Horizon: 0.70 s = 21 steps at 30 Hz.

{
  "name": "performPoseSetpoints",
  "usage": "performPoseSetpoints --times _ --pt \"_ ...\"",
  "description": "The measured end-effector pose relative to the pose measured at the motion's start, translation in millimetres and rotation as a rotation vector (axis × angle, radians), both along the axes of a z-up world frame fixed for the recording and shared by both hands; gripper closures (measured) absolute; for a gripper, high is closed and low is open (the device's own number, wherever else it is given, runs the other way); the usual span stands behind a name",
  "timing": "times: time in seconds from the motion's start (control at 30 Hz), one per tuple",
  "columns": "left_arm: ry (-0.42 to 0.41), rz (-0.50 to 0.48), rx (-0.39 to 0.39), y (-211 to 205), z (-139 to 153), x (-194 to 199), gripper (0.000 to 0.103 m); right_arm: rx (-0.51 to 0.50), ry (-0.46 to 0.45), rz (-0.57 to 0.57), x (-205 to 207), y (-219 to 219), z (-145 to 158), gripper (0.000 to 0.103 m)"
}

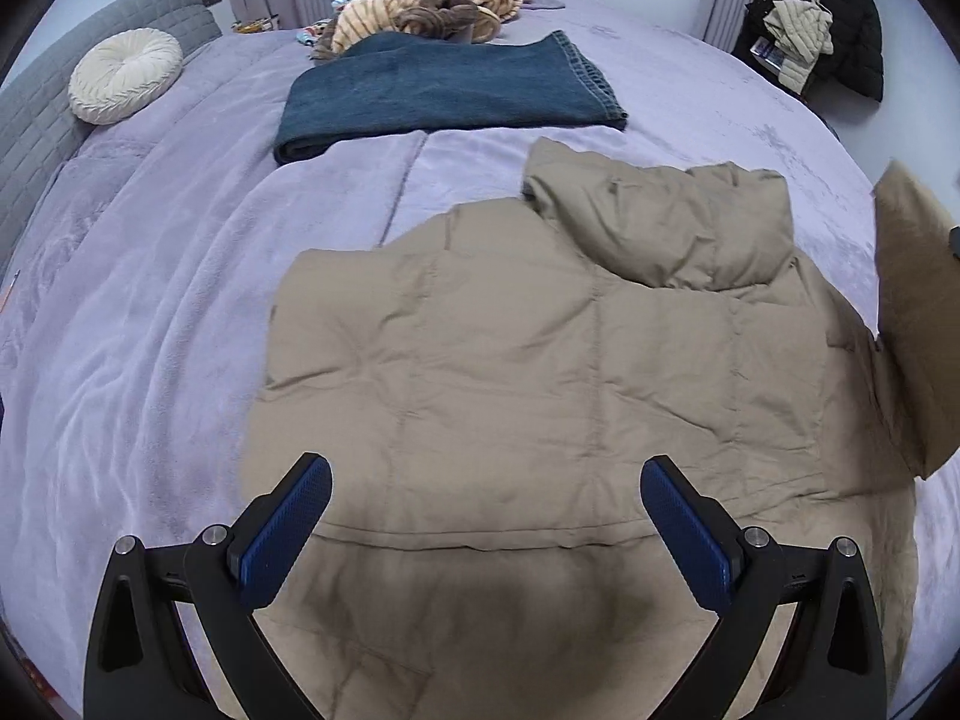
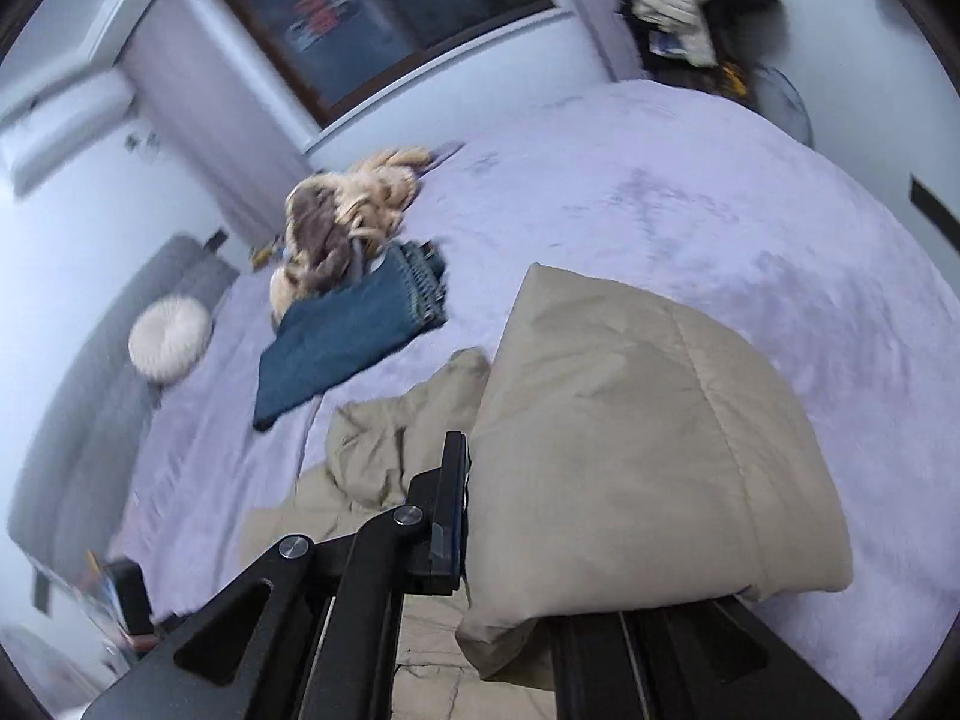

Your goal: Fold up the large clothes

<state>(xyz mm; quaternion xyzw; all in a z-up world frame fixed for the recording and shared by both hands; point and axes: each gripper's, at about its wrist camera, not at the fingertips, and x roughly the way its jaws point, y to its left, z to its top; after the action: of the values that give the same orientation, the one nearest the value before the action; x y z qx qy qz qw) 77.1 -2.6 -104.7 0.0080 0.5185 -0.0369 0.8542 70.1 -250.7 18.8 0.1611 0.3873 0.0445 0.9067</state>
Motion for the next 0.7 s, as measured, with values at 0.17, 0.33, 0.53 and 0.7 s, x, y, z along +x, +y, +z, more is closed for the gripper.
performPoseSetpoints --times 0.17,0.33,0.53,0.7 --pt "0.001 0.075 -0.016 40 -12 7 0.0 -0.149 0.114 0.131 18 102 -66 0.096" --pt "0.025 0.104 -0.04 57 -28 7 0.0 -0.163 0.264 0.106 21 120 -130 0.096" --pt "0.049 0.085 -0.074 46 -38 9 0.0 -0.252 0.305 0.149 9 124 -151 0.092" --pt "0.041 0.048 -0.111 30 -33 15 0.0 -0.057 0.311 0.128 -11 95 -128 0.024"
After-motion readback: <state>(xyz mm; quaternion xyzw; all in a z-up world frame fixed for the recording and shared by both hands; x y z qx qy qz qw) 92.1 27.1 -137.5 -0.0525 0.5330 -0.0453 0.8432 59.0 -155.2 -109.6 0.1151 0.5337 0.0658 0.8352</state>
